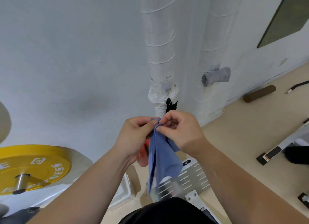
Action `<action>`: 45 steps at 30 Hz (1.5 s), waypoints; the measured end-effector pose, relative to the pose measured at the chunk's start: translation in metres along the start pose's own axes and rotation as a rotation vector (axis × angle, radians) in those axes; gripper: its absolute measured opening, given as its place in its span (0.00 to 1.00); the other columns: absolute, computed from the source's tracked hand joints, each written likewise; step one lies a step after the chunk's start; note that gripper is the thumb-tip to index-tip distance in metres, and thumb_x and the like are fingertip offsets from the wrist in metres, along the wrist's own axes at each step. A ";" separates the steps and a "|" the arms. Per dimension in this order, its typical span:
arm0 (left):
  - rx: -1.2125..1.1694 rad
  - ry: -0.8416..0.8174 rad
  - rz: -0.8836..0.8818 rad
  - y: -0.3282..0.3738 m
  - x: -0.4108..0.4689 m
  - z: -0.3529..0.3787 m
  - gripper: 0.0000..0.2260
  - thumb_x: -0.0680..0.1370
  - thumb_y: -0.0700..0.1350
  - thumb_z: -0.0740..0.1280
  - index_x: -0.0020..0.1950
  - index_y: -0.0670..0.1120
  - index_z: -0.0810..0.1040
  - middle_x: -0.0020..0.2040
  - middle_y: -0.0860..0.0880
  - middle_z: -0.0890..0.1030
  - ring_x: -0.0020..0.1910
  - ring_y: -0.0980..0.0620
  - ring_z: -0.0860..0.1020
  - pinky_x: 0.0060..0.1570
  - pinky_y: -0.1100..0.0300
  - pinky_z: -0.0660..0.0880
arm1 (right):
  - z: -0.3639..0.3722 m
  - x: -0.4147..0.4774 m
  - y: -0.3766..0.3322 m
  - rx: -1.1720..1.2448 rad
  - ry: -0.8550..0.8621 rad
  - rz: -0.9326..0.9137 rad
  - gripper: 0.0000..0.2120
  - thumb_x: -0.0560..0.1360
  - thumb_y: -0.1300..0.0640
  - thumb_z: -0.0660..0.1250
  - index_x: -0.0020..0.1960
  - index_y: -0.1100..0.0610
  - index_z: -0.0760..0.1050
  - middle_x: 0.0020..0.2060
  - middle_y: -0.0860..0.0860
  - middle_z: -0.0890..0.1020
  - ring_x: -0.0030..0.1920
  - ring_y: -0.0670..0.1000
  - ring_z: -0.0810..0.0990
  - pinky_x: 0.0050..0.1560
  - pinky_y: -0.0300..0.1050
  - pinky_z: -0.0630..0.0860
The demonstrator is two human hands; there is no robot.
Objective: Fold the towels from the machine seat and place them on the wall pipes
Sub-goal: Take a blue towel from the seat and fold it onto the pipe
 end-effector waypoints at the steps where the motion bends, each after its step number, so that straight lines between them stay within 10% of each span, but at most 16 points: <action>1: -0.001 -0.024 -0.011 0.000 -0.002 0.000 0.09 0.81 0.37 0.67 0.52 0.40 0.87 0.50 0.35 0.86 0.50 0.40 0.83 0.55 0.48 0.78 | 0.000 -0.001 -0.001 0.000 0.016 -0.006 0.13 0.69 0.67 0.78 0.38 0.52 0.79 0.33 0.53 0.83 0.35 0.46 0.80 0.40 0.39 0.79; 11: 0.125 -0.107 0.046 -0.001 -0.015 -0.004 0.08 0.79 0.37 0.69 0.51 0.45 0.88 0.48 0.43 0.88 0.48 0.49 0.85 0.48 0.58 0.78 | -0.003 -0.008 -0.001 -0.179 0.040 -0.060 0.15 0.69 0.64 0.76 0.37 0.55 0.69 0.32 0.53 0.80 0.31 0.50 0.74 0.38 0.55 0.79; 23: 0.258 -0.173 -0.028 -0.007 -0.006 -0.008 0.09 0.79 0.45 0.68 0.46 0.46 0.88 0.46 0.33 0.85 0.41 0.41 0.79 0.45 0.43 0.73 | -0.010 -0.005 -0.015 -0.541 -0.178 -0.191 0.16 0.71 0.57 0.76 0.42 0.54 0.67 0.34 0.50 0.80 0.35 0.51 0.77 0.41 0.54 0.76; 27: 0.372 -0.066 0.080 -0.002 -0.002 -0.010 0.11 0.80 0.45 0.65 0.45 0.47 0.87 0.44 0.39 0.86 0.42 0.38 0.82 0.50 0.38 0.79 | -0.009 -0.006 0.000 -0.387 -0.132 -0.124 0.17 0.71 0.55 0.77 0.46 0.46 0.68 0.35 0.46 0.82 0.39 0.48 0.81 0.44 0.46 0.78; 33: 0.389 0.113 0.214 0.025 0.006 -0.021 0.14 0.84 0.41 0.60 0.43 0.45 0.83 0.39 0.45 0.82 0.38 0.53 0.75 0.42 0.56 0.72 | -0.007 -0.005 0.050 -0.631 -0.299 -0.080 0.12 0.72 0.51 0.71 0.51 0.45 0.71 0.41 0.45 0.75 0.45 0.50 0.75 0.48 0.47 0.76; 38: 0.390 0.348 0.251 0.042 0.023 -0.044 0.13 0.84 0.43 0.60 0.45 0.47 0.81 0.41 0.49 0.82 0.40 0.53 0.76 0.42 0.57 0.74 | -0.022 0.002 0.064 -0.890 -0.262 -0.200 0.11 0.65 0.45 0.56 0.31 0.47 0.56 0.33 0.46 0.64 0.41 0.54 0.71 0.46 0.45 0.63; 45: 0.485 0.612 0.241 0.060 0.044 -0.072 0.12 0.84 0.44 0.55 0.52 0.45 0.79 0.47 0.48 0.80 0.44 0.48 0.75 0.43 0.54 0.71 | -0.068 0.021 0.046 -1.109 -0.206 -0.355 0.07 0.64 0.51 0.66 0.36 0.49 0.67 0.30 0.45 0.66 0.40 0.50 0.67 0.59 0.60 0.72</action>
Point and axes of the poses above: each hand's wrist, its own x-axis towards the middle knuckle, its own z-axis out of the palm, y = z × x, the point moved 1 cm from there along x, towards the middle knuckle
